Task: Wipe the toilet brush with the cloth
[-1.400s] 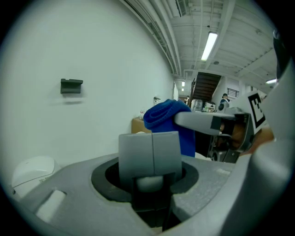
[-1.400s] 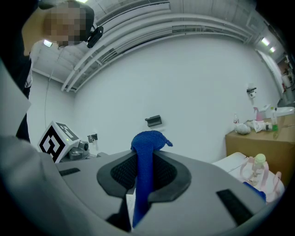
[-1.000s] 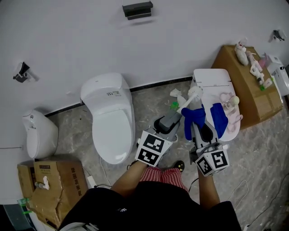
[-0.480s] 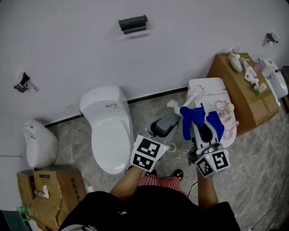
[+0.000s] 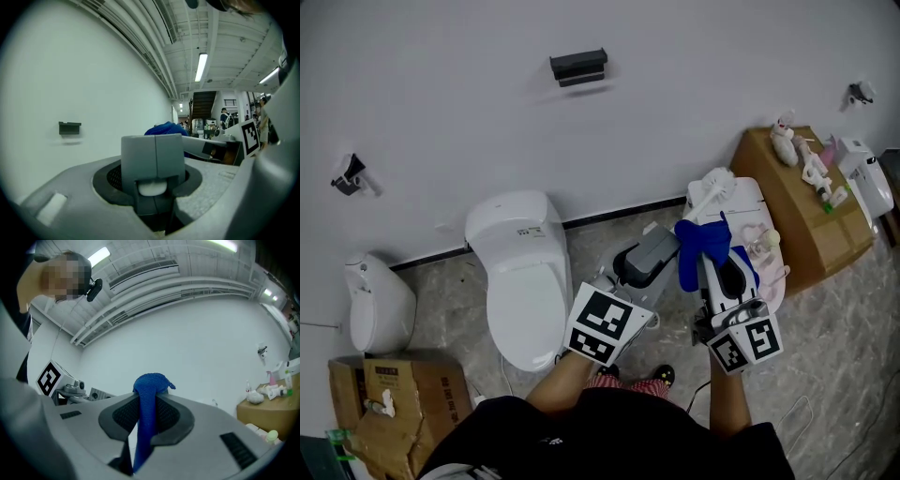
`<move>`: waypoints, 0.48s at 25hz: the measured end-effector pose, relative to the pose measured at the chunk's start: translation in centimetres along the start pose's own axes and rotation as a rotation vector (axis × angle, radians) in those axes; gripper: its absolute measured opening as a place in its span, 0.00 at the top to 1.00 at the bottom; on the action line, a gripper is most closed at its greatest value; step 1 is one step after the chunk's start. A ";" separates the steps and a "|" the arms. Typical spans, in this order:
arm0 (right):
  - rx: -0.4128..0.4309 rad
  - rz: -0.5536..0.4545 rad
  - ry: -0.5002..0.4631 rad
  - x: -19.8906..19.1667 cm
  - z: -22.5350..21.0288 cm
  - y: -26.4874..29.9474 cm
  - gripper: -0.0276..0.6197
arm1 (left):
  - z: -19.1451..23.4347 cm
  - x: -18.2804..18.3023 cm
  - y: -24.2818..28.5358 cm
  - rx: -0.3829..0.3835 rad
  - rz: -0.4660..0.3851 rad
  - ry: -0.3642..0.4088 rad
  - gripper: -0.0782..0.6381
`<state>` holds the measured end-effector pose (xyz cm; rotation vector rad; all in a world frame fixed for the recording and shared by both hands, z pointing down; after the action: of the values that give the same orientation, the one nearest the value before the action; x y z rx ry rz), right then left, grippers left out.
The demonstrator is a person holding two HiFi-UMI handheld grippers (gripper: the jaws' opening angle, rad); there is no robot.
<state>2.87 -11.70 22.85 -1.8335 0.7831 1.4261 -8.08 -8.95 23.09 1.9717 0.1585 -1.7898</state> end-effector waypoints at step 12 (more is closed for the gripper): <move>0.063 -0.065 -0.080 3.7 1.5 -0.2 0.85 | -1.4 3.3 -1.5 -0.052 -0.074 0.017 0.65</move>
<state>2.98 -10.61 19.02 -1.7274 0.7144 1.4089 -6.91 -7.74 19.55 1.9688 0.2842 -1.7960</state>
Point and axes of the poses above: the fingertips, and each gripper's own axes: y forward along the fingers, z to its left, x out of its top, the point moved 4 cm from there along -y, backward along the fingers, and after that the axes turned 5 degrees about z, right-handed, at the moved point
